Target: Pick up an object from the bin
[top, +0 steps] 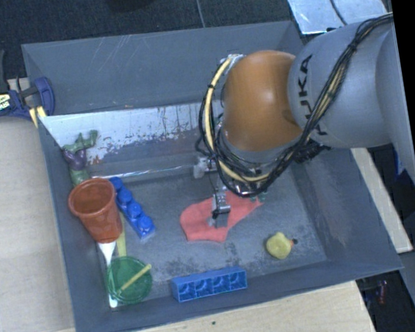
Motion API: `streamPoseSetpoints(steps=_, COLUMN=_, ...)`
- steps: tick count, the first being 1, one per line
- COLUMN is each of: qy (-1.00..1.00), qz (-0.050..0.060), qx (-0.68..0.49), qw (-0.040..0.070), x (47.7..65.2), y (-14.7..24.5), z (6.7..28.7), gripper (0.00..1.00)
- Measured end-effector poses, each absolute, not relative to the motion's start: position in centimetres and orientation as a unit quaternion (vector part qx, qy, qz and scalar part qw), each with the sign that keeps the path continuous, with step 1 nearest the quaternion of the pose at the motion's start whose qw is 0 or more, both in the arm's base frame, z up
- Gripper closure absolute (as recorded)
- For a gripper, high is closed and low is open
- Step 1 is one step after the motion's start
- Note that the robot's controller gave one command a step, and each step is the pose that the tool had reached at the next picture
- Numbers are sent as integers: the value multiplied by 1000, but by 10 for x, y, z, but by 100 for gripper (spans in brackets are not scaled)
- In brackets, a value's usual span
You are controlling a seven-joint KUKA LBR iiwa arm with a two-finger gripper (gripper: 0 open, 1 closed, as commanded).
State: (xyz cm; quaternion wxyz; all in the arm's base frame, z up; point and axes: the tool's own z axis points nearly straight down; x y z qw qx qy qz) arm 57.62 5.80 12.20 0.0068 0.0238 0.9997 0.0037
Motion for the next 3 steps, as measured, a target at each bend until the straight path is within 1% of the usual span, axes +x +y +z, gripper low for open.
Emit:
streamPoseSetpoints(steps=1, qy=1000, qz=0, qx=-23, qw=9, x=614, y=-25, z=74, gripper=100)
streamPoseSetpoints(steps=2, qy=1000, qz=0, qx=-23, qw=9, x=614, y=-25, z=74, gripper=100)
streamPoseSetpoints(steps=3, qy=997, qz=0, qx=-82, qw=8, x=594, y=-35, z=133, gripper=100)
